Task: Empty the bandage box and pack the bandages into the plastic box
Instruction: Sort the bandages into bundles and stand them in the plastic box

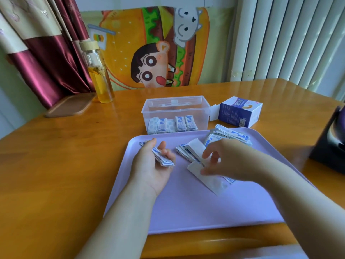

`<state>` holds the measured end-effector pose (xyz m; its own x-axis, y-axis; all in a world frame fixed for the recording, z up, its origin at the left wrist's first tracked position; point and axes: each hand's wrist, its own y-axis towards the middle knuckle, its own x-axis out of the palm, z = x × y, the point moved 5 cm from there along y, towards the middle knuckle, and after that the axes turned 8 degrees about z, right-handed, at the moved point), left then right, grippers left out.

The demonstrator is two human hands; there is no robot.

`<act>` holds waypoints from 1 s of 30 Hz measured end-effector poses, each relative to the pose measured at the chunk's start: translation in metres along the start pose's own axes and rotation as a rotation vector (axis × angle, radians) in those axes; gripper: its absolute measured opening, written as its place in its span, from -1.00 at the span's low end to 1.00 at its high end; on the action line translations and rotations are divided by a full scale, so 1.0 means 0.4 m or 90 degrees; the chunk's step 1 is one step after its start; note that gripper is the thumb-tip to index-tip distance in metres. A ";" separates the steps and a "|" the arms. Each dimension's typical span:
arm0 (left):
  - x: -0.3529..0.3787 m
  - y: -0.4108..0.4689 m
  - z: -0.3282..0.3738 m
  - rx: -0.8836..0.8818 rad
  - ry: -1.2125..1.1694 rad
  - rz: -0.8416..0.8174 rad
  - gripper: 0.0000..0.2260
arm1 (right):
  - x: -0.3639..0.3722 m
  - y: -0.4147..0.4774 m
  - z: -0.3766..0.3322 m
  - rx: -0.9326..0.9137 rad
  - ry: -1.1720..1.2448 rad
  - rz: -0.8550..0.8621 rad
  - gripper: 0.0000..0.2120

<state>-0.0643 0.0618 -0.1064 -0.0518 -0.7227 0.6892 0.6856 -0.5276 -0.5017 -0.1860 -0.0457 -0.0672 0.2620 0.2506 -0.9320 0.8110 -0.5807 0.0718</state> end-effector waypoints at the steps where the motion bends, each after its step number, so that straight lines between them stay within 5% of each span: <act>1: -0.001 0.003 0.004 0.012 -0.011 0.000 -0.95 | 0.011 -0.004 -0.004 -0.004 -0.038 -0.025 -0.56; 7: -0.003 0.008 0.007 0.022 -0.020 -0.020 -0.72 | 0.032 0.003 -0.027 -0.023 -0.030 -0.072 -0.52; 13: 0.001 0.003 -0.011 -0.058 0.079 -0.058 -0.88 | -0.019 -0.002 -0.037 -0.075 0.097 0.023 -0.92; 17: 0.016 -0.025 -0.045 -0.147 0.191 -0.122 -0.80 | -0.081 -0.011 -0.081 -0.163 0.282 0.191 -0.56; 23: 0.022 -0.043 -0.050 -0.135 0.268 -0.152 -0.62 | 0.003 0.001 -0.120 -0.245 0.268 0.134 -0.64; 27: 0.010 -0.030 -0.047 -0.133 0.246 -0.119 -0.73 | 0.020 -0.006 -0.113 -0.219 0.338 0.034 -0.62; 30: 0.017 -0.029 -0.050 -0.162 0.197 -0.149 -0.82 | -0.032 0.011 -0.062 -0.136 0.388 0.131 -0.69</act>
<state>-0.0871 0.0542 -0.1065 -0.4247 -0.6501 0.6301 0.4318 -0.7572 -0.4901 -0.1729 -0.0323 -0.0461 0.6195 0.5798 -0.5292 0.7821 -0.5131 0.3535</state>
